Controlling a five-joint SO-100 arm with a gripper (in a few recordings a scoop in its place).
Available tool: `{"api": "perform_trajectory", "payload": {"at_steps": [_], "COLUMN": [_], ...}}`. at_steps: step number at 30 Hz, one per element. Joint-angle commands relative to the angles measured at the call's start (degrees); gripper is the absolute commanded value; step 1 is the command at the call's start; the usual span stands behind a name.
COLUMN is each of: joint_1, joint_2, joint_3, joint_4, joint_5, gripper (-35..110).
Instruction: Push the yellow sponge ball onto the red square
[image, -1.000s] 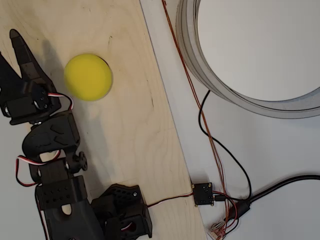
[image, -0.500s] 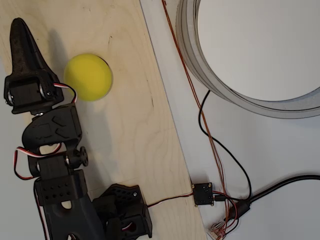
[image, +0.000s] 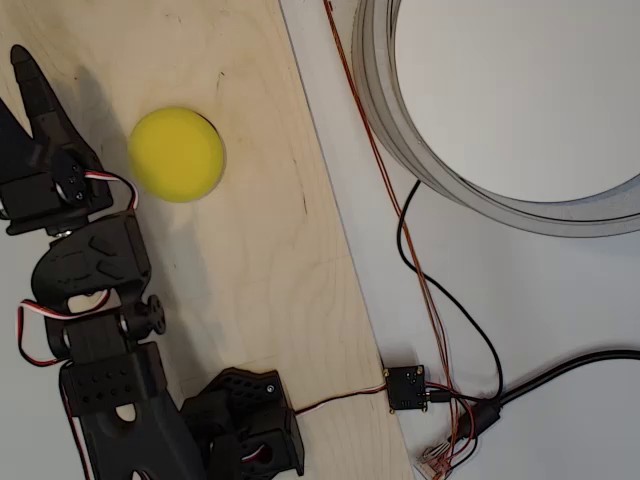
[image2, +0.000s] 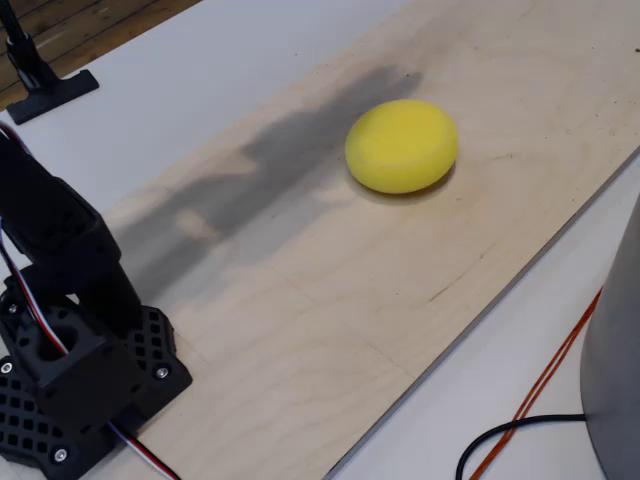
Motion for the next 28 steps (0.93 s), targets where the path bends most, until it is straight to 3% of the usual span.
{"api": "perform_trajectory", "payload": {"at_steps": [1,28], "joint_1": [0.1,1.8], "joint_2": [2.6,0.3], "joint_3": [-4.6,-3.1], "joint_4": [-0.7,0.1], "joint_5": [0.2,6.0], "gripper": [0,-1]}}
